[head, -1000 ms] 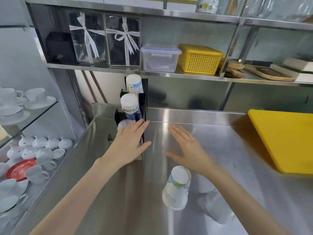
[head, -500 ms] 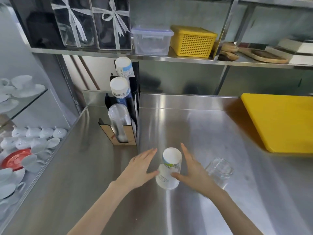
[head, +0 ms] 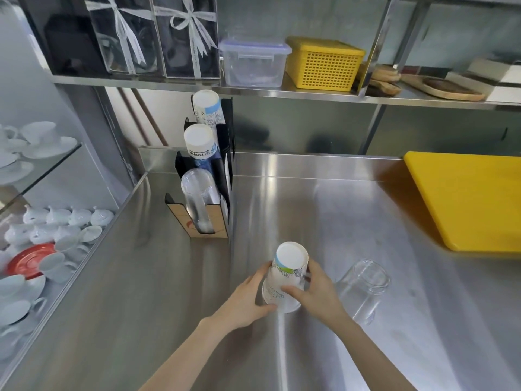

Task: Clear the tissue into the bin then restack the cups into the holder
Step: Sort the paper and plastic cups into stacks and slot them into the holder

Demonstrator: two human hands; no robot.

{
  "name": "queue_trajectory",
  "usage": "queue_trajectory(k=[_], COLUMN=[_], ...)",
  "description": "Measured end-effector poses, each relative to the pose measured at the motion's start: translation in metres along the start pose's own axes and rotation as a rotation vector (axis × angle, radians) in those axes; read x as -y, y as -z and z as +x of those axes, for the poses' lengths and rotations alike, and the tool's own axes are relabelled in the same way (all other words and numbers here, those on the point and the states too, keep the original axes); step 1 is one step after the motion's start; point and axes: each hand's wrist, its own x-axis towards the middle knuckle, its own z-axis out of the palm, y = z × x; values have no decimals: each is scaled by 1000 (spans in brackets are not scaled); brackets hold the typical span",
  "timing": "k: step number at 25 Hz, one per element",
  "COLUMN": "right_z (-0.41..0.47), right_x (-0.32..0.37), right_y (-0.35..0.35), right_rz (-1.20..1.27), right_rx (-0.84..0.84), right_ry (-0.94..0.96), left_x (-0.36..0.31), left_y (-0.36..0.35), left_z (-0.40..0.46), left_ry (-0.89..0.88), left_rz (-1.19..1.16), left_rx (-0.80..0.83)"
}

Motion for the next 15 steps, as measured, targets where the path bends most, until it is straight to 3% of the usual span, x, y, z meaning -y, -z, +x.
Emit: queue_trajectory(k=[5, 15], right_z=[-1, 21], right_x=[20, 118], right_y=[9, 36], right_rz=[76, 47], right_rx=[-38, -75], right_ry=[12, 263], left_x=[-15, -56], left_y=[4, 80], left_z=[-2, 7], left_ry=[-69, -210], left_rz=[-65, -77], left_rx=[-75, -315])
